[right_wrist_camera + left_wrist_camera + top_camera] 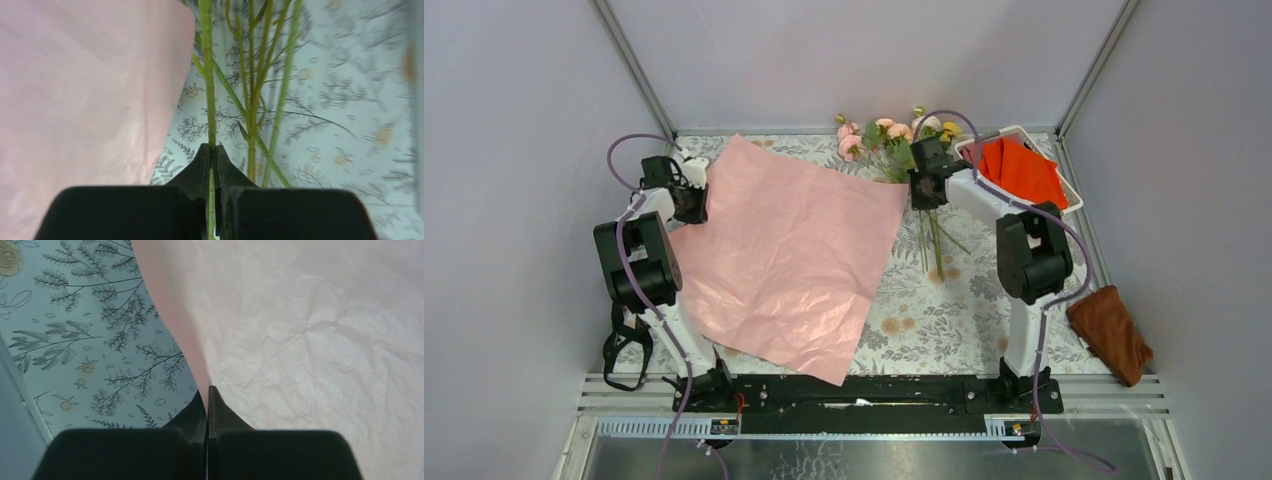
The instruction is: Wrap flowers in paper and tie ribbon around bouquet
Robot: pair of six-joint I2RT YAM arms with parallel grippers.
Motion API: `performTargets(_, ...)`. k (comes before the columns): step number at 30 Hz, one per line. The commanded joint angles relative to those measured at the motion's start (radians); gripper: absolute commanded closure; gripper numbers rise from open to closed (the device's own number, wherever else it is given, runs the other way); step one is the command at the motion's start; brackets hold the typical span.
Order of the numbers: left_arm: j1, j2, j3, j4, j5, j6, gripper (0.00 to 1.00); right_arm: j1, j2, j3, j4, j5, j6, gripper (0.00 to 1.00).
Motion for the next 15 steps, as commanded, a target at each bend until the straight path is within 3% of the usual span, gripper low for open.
performTargets(1,-0.032,-0.014,-0.015,0.029,0.048,0.017,1.0,-0.005,-0.255,0.001,0.053,0.076,-0.015,1.0)
performTargets(8,-0.119,0.012,-0.014,0.027,0.096,-0.013,1.0,0.044,-0.465,-0.079,0.167,0.168,0.004,1.0)
performTargets(11,-0.156,0.028,0.008,0.025,0.164,-0.071,1.0,0.168,-0.408,-0.05,0.185,0.148,0.005,1.0)
performTargets(15,-0.157,0.055,0.051,0.031,0.201,-0.185,1.0,0.294,-0.266,-0.015,0.261,0.0,0.12,1.0)
